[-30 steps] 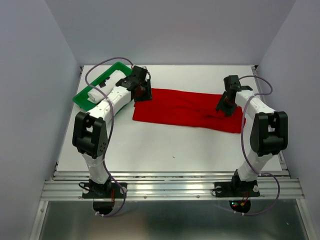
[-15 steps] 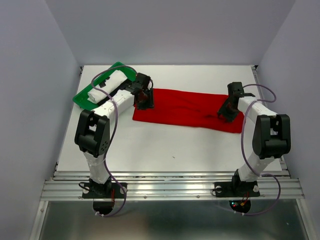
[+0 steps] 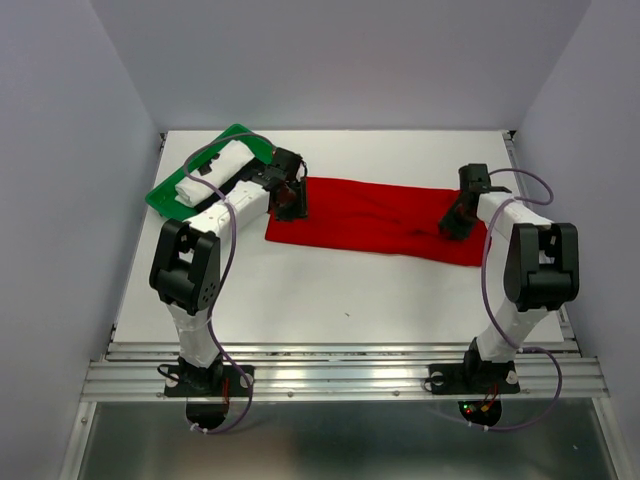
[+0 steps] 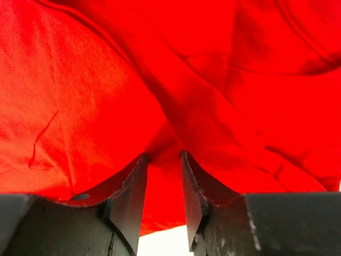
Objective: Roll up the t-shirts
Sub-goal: Fold the T-shirt at the center of the board.
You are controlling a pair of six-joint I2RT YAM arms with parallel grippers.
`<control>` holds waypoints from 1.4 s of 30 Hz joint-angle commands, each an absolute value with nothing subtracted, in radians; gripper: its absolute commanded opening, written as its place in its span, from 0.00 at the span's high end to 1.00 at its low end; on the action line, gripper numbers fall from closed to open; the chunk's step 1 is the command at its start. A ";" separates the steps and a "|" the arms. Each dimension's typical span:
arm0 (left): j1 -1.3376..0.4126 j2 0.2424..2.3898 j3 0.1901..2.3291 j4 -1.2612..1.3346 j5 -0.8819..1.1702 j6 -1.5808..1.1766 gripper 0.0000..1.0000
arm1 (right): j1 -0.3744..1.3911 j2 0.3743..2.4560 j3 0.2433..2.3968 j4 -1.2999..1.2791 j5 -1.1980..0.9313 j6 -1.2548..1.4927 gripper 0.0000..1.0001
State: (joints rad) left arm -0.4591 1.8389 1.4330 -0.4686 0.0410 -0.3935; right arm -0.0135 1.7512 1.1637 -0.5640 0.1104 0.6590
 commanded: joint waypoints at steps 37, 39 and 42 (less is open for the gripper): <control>-0.488 1.809 1.378 -0.474 0.011 -0.422 0.52 | 0.048 2.120 1.664 -0.313 -0.345 0.718 0.58; -0.494 1.807 1.374 -0.474 0.011 -0.422 0.52 | 0.048 2.126 1.698 -0.313 -0.345 0.715 0.58; -0.500 1.812 1.377 -0.472 0.011 -0.425 0.52 | 0.048 2.100 1.707 -0.318 -0.331 0.698 0.58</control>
